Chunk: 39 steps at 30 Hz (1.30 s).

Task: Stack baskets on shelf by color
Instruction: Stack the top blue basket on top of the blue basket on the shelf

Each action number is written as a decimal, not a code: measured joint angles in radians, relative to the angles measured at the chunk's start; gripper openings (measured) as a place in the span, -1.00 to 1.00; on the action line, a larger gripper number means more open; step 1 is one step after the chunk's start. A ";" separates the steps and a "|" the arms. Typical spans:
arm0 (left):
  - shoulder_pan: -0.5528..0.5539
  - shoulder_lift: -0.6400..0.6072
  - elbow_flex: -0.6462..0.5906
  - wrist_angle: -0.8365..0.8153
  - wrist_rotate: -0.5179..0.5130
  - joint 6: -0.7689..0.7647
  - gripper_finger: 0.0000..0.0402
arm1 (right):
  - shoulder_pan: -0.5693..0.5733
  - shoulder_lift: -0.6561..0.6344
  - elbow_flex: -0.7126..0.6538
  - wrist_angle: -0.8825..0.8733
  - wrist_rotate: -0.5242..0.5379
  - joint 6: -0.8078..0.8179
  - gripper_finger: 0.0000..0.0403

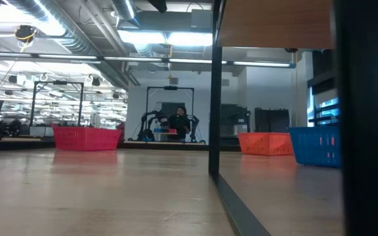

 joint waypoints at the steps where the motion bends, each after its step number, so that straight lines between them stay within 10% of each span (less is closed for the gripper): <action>1: 0.000 0.000 0.000 0.000 0.000 0.000 -0.74 | 0.000 0.005 0.000 -0.013 -0.016 0.001 -1.00; 31: 0.000 0.000 0.000 0.000 -0.001 0.004 -0.74 | 0.000 0.064 0.000 -0.032 -0.084 -0.001 -1.00; 39: 0.000 0.000 0.000 0.000 0.000 0.005 -0.74 | 0.000 0.113 0.001 -0.002 -0.295 0.083 -1.00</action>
